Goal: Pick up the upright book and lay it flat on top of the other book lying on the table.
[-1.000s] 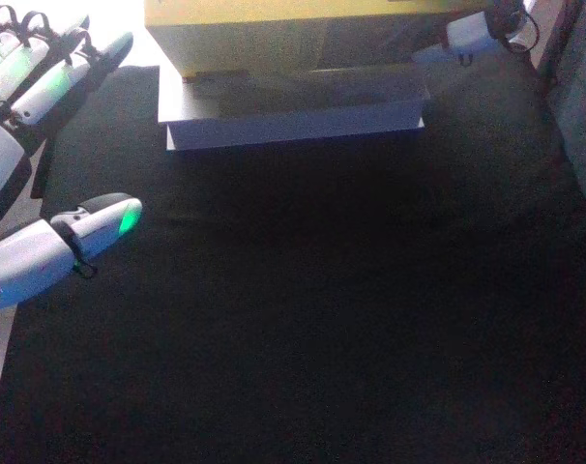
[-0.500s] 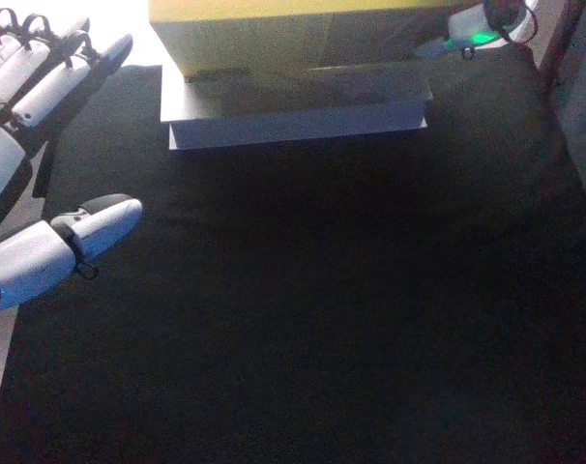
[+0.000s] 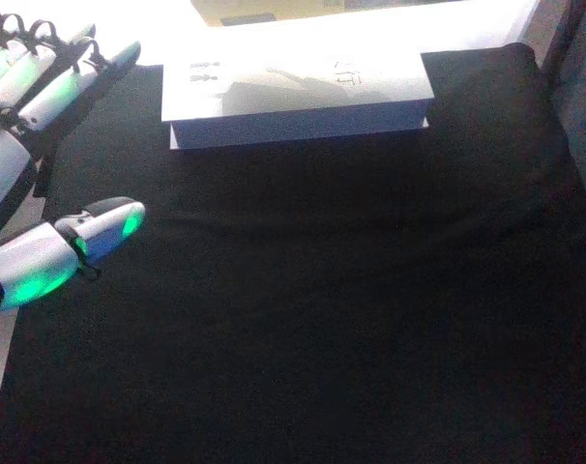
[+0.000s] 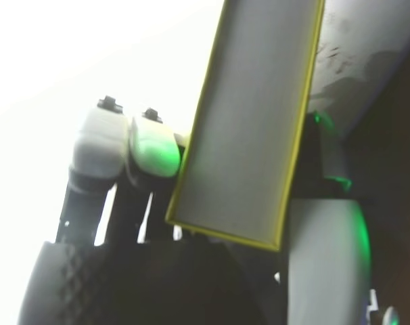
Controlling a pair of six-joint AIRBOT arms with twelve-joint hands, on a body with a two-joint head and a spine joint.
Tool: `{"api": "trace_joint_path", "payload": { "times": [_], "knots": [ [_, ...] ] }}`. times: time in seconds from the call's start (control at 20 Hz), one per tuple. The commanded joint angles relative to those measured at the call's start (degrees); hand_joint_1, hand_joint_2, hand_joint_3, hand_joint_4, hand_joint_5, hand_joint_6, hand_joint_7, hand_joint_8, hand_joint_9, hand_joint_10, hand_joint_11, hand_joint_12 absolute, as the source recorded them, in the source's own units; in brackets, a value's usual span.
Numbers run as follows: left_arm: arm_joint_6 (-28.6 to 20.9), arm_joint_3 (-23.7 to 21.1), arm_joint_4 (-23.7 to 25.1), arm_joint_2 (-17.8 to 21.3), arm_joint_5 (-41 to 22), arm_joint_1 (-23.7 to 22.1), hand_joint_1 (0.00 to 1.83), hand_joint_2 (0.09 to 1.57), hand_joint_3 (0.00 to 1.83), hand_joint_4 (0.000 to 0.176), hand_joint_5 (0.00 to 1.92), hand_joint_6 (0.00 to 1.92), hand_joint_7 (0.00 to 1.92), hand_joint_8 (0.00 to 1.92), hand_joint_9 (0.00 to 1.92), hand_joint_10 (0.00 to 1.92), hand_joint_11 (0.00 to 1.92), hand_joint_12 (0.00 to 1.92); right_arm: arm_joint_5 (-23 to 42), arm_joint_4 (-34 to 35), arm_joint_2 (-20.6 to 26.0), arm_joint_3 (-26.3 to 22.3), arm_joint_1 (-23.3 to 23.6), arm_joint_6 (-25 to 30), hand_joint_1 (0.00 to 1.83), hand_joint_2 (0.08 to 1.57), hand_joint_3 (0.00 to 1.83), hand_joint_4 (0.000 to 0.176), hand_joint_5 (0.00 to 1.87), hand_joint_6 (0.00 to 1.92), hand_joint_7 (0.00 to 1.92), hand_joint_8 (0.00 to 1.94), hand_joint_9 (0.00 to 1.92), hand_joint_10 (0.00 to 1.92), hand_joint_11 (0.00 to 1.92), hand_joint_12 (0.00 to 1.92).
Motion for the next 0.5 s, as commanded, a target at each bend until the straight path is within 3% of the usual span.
{"api": "trace_joint_path", "payload": {
  "times": [0.0, 0.05, 0.1, 0.15, 0.2, 0.35, 0.4, 0.45],
  "knots": [
    [-0.3, 0.2, 1.0, -0.1, -6.9, -0.3, 0.35, 1.27, 0.01, 0.121, 0.0, 0.0, 0.0, 0.0, 0.0, 0.0, 0.0, 0.0, 3.3, -0.5, 0.6, -0.2, 1.6, -0.3, 1.17, 1.14, 0.0, 0.0, 1.11, 1.83, 1.44, 1.94, 1.57, 1.92, 1.62, 1.92],
    [-0.4, 0.2, 1.0, -0.1, -6.9, -0.3, 0.35, 1.27, 0.01, 0.123, 0.0, 0.0, 0.0, 0.0, 0.0, 0.0, 0.0, 0.0, 3.3, -0.6, 0.8, -0.5, 2.1, -0.3, 1.28, 1.17, 0.0, 0.0, 1.22, 1.9, 1.46, 1.94, 1.59, 1.92, 1.65, 1.92],
    [-0.6, 0.3, 1.0, -0.1, -7.0, -0.3, 0.31, 1.26, 0.0, 0.131, 0.0, 0.0, 0.0, 0.0, 0.0, 0.0, 0.0, 0.0, 3.3, -0.7, 0.9, -0.7, 2.5, -0.3, 1.37, 1.22, 0.0, 0.139, 1.26, 1.92, 1.46, 1.94, 1.6, 1.92, 1.66, 1.92],
    [-0.7, 0.3, 1.1, -0.1, -7.0, -0.3, 0.29, 1.26, 0.0, 0.13, 0.0, 0.0, 0.0, 0.0, 0.0, 0.0, 0.0, 0.0, 3.2, -1.0, 1.0, -0.7, 2.6, -0.3, 1.13, 1.35, 0.0, 0.0, 0.78, 1.65, 1.41, 1.94, 1.55, 1.92, 1.62, 1.92],
    [-0.7, 0.3, 1.1, -0.1, -7.0, -0.3, 0.25, 1.25, 0.0, 0.133, 0.0, 0.0, 0.0, 0.0, 0.0, 0.0, 0.0, 0.0, 3.0, -1.1, 1.0, -0.7, 2.6, -0.3, 1.05, 1.4, 0.0, 0.0, 0.66, 1.64, 1.42, 1.94, 1.55, 1.92, 1.62, 1.92],
    [-1.1, 0.3, 1.2, -0.2, -7.9, -0.3, 0.27, 1.26, 0.0, 0.142, 0.0, 0.0, 0.0, 0.0, 0.0, 0.0, 0.0, 0.0, 2.1, -1.2, 1.0, -0.3, 2.8, -0.3, 1.03, 1.41, 0.0, 0.0, 0.62, 1.64, 1.43, 1.94, 1.54, 1.92, 1.58, 1.92],
    [-1.1, 0.3, 1.2, -0.2, -7.9, -0.3, 0.25, 1.26, 0.0, 0.149, 0.0, 0.0, 0.0, 0.0, 0.0, 0.0, 0.0, 0.0, 1.7, -1.3, 1.0, 0.0, 2.8, -0.3, 1.28, 1.31, 0.0, 0.0, 1.09, 1.87, 1.45, 1.94, 1.56, 1.92, 1.6, 1.92],
    [-1.1, 0.4, 1.2, -0.3, -8.0, -0.3, 0.24, 1.26, 0.0, 0.145, 0.0, 0.0, 0.0, 0.0, 0.0, 0.0, 0.0, 0.0, 1.1, -1.4, 1.0, 0.2, 2.8, -0.3, 1.1, 1.37, 0.0, 0.0, 0.75, 1.65, 1.44, 1.94, 1.54, 1.92, 1.58, 1.92]
  ]
}}
